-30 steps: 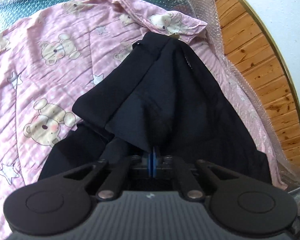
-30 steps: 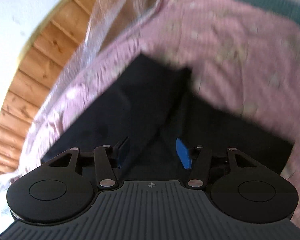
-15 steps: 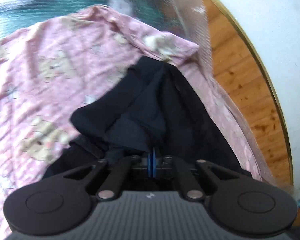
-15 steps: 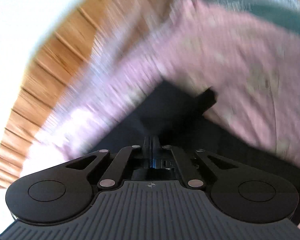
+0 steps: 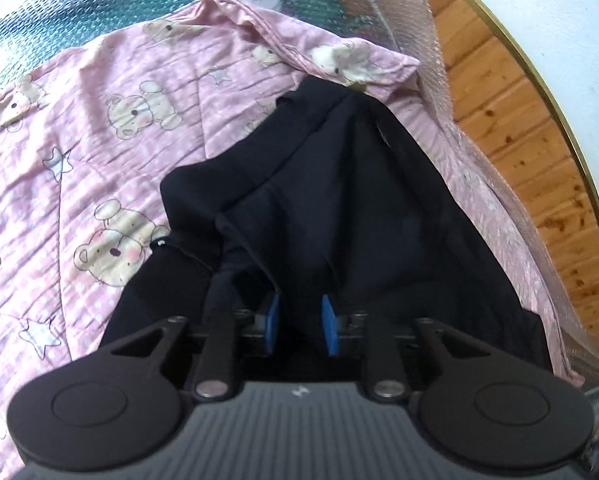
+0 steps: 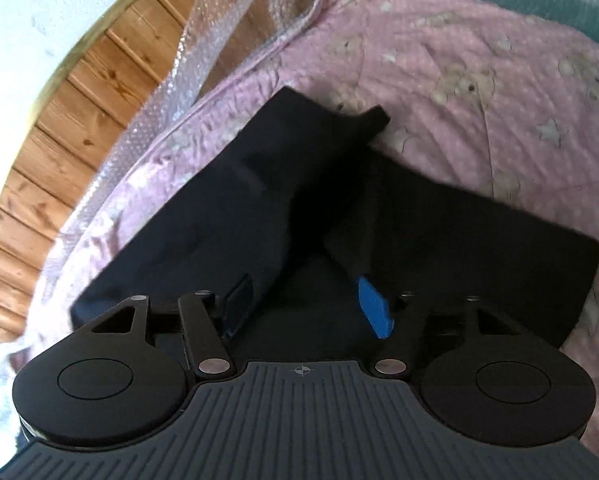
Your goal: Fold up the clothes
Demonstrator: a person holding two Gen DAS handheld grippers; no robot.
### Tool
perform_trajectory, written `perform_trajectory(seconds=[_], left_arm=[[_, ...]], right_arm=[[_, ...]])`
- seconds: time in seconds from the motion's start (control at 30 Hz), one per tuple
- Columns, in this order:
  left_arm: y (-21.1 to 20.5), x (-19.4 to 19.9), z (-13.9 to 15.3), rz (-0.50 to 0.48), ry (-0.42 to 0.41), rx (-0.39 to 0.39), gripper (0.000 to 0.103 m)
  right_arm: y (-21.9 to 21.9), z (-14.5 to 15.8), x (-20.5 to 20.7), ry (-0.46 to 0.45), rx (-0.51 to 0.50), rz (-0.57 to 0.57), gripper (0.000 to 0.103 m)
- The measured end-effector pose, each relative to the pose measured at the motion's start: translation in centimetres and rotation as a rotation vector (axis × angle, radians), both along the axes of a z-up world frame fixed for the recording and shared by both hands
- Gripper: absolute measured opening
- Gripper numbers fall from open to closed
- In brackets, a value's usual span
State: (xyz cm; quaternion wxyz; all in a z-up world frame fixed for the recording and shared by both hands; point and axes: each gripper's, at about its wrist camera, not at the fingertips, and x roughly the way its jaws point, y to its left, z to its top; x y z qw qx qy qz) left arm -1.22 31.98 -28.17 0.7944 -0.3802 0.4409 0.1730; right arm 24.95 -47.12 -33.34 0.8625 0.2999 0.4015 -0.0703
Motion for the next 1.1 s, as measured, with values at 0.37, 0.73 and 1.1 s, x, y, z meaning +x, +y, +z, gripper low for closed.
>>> perform_trajectory(seconds=[0.37,0.73,1.1], left_arm=[[-0.9,1.0,0.8,-0.022,0.022,0.049,0.022],[-1.2,-3.1,4.3,-0.021,0.005,0.088,0.045],[-0.8,-1.3,5.3,-0.033,-0.022,0.096,0.052]], right_arm=[[0.9,5.3,12.6,-0.240,-0.052,0.262,0.050],[-3.8,-1.7,5.7,-0.018,0.107,0.067,0.055],[0.0,-1.8,11.9,-0.096,0.053,0.237,0.021]])
